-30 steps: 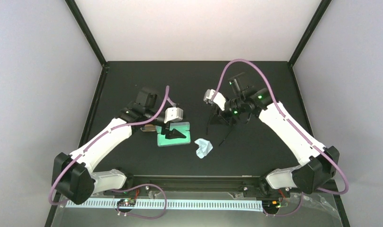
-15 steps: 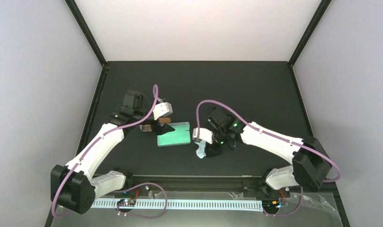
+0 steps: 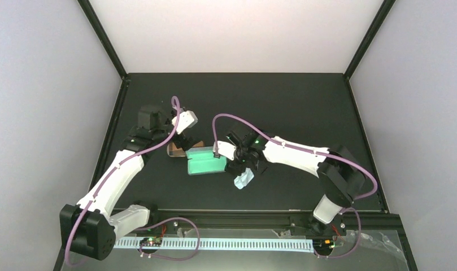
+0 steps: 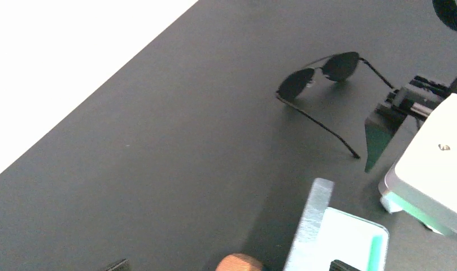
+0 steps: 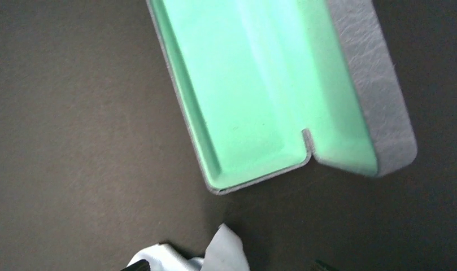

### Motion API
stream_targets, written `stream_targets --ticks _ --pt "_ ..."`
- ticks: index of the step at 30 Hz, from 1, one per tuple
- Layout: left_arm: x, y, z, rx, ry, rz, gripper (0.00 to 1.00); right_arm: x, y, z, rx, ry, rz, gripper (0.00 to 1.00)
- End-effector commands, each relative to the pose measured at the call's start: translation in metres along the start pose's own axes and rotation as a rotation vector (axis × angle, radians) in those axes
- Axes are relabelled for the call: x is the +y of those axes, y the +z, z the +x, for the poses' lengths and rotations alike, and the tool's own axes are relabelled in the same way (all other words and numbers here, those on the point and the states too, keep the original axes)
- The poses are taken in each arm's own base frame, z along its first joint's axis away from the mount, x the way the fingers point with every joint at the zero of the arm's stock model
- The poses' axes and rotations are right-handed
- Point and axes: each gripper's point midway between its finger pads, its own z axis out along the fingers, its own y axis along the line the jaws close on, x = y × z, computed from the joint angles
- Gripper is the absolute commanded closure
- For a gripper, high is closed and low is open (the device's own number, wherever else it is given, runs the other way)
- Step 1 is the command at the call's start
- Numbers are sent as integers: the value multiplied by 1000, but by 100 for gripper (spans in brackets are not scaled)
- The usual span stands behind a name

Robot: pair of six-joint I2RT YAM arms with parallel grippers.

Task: Organize the sunglasses
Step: Pick up the glasses cleaning cloth from the center of the board.

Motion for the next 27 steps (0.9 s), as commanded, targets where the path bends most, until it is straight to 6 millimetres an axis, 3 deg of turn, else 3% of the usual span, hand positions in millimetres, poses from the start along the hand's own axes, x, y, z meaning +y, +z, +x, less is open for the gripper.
stream_targets --ticks 1,7,11,19,27 --pt "21 -12 -9 -36 -5 -115 8 -12 8 -8 40 0 37 24" --pt "23 -17 -9 -48 -2 -134 7 -14 29 1 130 -21 29 26" --pt "22 -17 -7 -48 -1 -136 6 -17 38 5 175 -28 39 34" --pt "22 -17 -6 -47 -4 -130 6 -17 47 16 224 -39 35 62" --pt "21 -16 -6 -45 -5 -125 5 -13 38 6 200 -37 7 95"
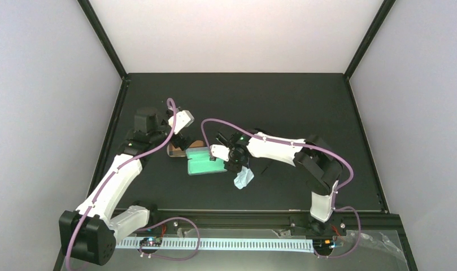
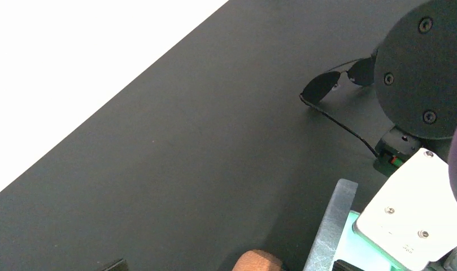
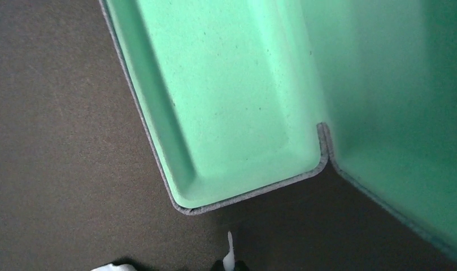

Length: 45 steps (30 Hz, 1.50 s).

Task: Organize the sunglasses
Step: Pick up the glasses cleaning cloth from the center of the board.

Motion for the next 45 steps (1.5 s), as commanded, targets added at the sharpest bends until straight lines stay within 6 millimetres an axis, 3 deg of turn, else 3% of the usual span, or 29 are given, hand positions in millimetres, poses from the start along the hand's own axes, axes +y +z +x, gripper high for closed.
stream_targets --ticks 1,4,7,13,16,22,28,31,37,45 --pt "3 -3 -5 -21 4 -15 5 -1 -13 -14 -35 -14 3 98" --pt "1 -3 -4 -21 16 -6 5 -4 -34 -25 -96 -10 23 99" --pt "-3 -2 -3 -29 38 17 4 -6 -68 -39 -198 -8 22 99" --pt "-46 -4 -14 -150 132 246 8 -12 -166 -59 -519 -8 -62 99" --pt "-66 -6 -23 -187 133 355 9 -13 -220 -64 -672 -34 -65 99" --pt "-87 -9 -61 -262 71 490 11 -17 -276 -66 -824 -52 -60 99" --pt "-111 -6 -84 -291 25 629 11 -5 -298 -69 -863 -85 -192 99" --pt "-120 1 -88 -286 9 676 13 5 -304 -70 -885 -103 -252 99" --pt "-146 8 -90 -294 46 707 18 4 -311 -74 -919 -61 -267 99" --pt "-145 31 -88 -259 79 608 28 0 -311 -80 -936 3 -298 99"
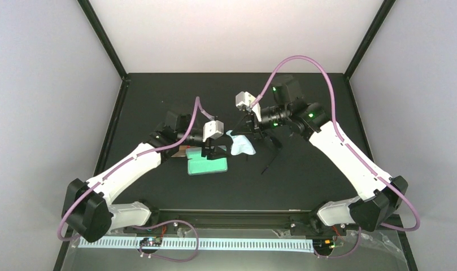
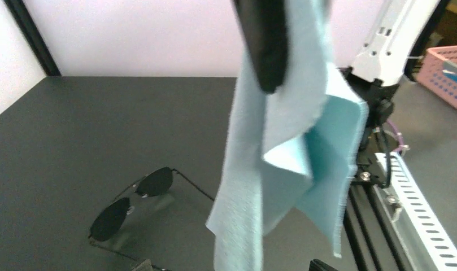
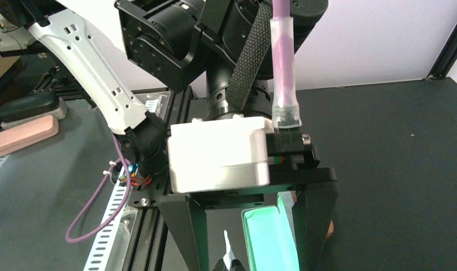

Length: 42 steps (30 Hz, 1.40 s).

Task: Organize the sunglasses
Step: Pick up the glasses cleaning cloth from the center of the board, then place the glasses cleaning cloth at the center of the board.

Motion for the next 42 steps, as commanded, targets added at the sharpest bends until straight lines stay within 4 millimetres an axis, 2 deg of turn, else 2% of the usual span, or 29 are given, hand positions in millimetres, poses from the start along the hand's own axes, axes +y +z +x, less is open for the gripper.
stream_targets --ticks 1,3,6,14,20,27,30,35,39,42 --pt "15 6 -2 13 59 -94 29 -4 1 -7 -37 39 4 99" --pt "19 7 -1 20 72 -136 30 -4 2 -5 -42 57 2 99" --pt "20 8 -2 16 78 -142 38 -4 4 -3 -55 77 -8 99" --pt "14 11 2 34 90 -95 74 -11 -1 1 -76 111 -4 99" --pt "4 13 -2 33 86 -20 97 -14 -3 7 -93 132 -10 99" --pt "-13 9 7 81 121 55 99 -21 -8 20 -73 138 23 94" --pt "-22 5 16 104 171 75 98 -17 -8 32 -33 117 19 91" --pt "-43 1 31 139 185 157 98 -4 -2 68 72 122 -51 89" --pt "-57 5 41 188 135 224 98 11 4 107 148 184 -125 94" --pt "-67 10 46 205 90 273 98 12 6 139 217 203 -107 92"
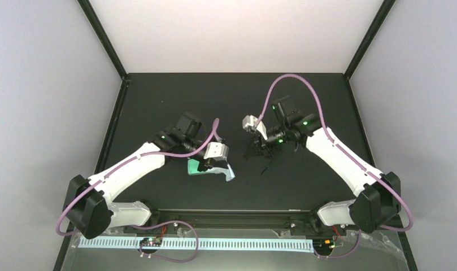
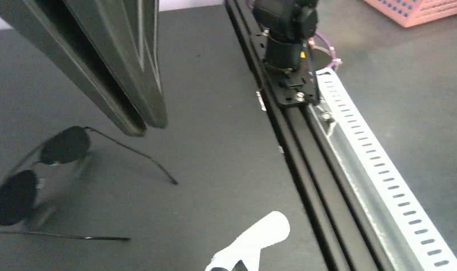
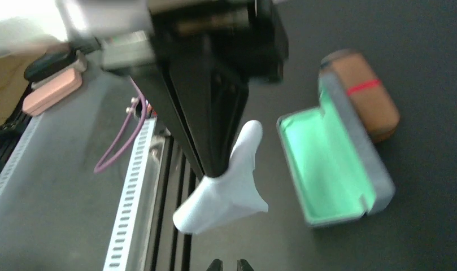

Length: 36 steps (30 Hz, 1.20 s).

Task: Organize the sunglasses
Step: Place the glasses cleaning cloth at the center of the board.

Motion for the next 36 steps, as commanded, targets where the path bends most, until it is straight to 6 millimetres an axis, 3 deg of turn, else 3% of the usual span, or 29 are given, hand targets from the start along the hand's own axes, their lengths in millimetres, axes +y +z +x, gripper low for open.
stream_targets --ticks 1,5,12,19,23,30,33,36 --pt "-19 6 -6 -13 -24 117 98 1 10 51 111 37 -22 91" --pt "-17 15 -15 -86 -166 192 99 -9 8 63 106 42 51 86" --pt "-20 48 -32 -87 -285 310 98 -45 -45 50 18 52 294 82" --pt "-25 84 -36 -25 -374 396 98 -64 -73 52 -36 80 445 80" --pt "-8 98 0 65 -526 381 99 -70 -74 56 -26 96 471 78" --pt "25 104 106 271 -829 273 98 -79 -67 70 16 127 454 73" --pt "37 97 127 298 -900 225 97 -81 -66 75 34 118 463 72" --pt "42 91 132 316 -887 185 89 -81 -67 80 56 94 474 69"
